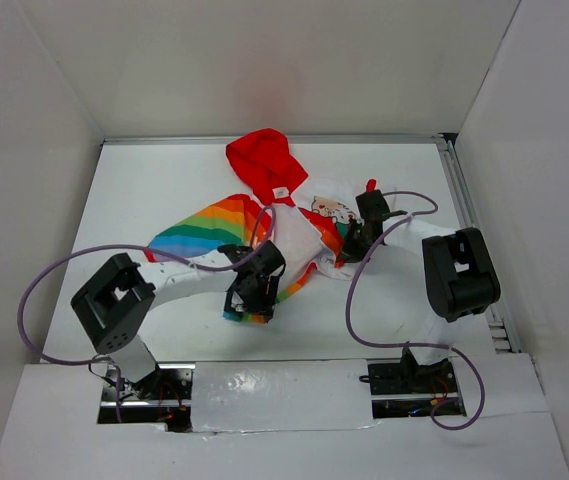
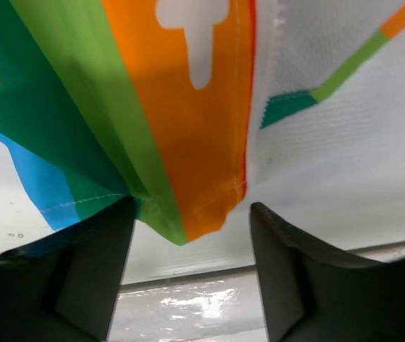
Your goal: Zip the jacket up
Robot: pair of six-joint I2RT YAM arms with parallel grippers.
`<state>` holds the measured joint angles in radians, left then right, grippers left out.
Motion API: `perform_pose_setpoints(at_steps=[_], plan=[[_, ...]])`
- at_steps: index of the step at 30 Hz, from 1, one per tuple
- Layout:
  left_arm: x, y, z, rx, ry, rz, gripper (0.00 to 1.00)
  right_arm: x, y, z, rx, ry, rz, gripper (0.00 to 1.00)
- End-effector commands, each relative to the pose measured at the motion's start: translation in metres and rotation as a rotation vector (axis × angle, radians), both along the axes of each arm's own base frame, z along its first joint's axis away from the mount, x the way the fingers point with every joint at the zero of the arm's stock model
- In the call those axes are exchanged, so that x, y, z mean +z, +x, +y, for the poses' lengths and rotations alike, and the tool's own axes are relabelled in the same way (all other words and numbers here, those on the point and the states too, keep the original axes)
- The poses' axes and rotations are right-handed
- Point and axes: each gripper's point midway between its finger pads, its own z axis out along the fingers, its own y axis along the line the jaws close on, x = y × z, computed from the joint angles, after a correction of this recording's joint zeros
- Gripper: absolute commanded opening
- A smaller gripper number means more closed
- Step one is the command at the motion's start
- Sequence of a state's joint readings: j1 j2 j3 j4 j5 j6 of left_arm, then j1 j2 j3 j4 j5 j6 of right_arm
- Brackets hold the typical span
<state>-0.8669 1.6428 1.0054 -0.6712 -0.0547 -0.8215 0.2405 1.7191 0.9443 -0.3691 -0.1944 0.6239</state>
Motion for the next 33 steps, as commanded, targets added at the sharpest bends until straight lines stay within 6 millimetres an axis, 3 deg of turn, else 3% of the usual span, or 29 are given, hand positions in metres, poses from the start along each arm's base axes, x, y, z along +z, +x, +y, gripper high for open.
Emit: perform_pose_setpoints(at_steps=[1,4,13,16,18,19,22,28,29,31,32,33], plan=[[0.001,0.010,-0.002,0.038,0.046,-0.015,0.75,-0.015,-0.011,-0.016,-0.009,-0.106,0.036,0.00],[-0.012,0.010,-0.003,0.049,0.080,0.016,0.66,-0.016,-0.013,-0.016,-0.005,-0.104,0.038,0.00],[-0.031,0.011,-0.010,0.071,0.104,0.054,0.64,-0.020,-0.014,-0.017,-0.011,-0.114,0.047,0.00],[-0.039,0.008,-0.002,0.090,0.166,0.070,0.48,-0.021,-0.016,-0.019,-0.013,-0.126,0.052,0.00],[-0.045,0.006,0.003,0.100,0.197,0.084,0.22,-0.019,-0.016,-0.020,-0.012,-0.129,0.044,0.00],[-0.045,0.005,0.003,0.103,0.198,0.084,0.14,-0.017,-0.015,-0.019,-0.011,-0.124,0.035,0.00],[-0.043,0.007,-0.001,0.085,0.168,0.073,0.00,-0.013,-0.017,-0.015,0.012,-0.102,0.017,0.00],[-0.010,0.018,-0.009,0.054,0.064,-0.029,0.00,0.032,-0.016,0.006,0.121,0.009,-0.158,0.00],[-0.004,0.021,-0.011,0.036,0.039,-0.054,0.00,0.052,-0.014,0.011,0.152,0.027,-0.234,0.00],[0.019,0.025,-0.014,0.021,-0.028,-0.112,0.00,0.068,-0.019,0.016,0.193,0.053,-0.290,0.00],[0.022,0.026,-0.013,0.004,-0.049,-0.130,0.00,0.089,-0.020,0.019,0.204,0.071,-0.358,0.00],[0.040,0.029,-0.016,-0.009,-0.105,-0.173,0.00,0.095,-0.023,0.020,0.211,0.076,-0.382,0.00]])
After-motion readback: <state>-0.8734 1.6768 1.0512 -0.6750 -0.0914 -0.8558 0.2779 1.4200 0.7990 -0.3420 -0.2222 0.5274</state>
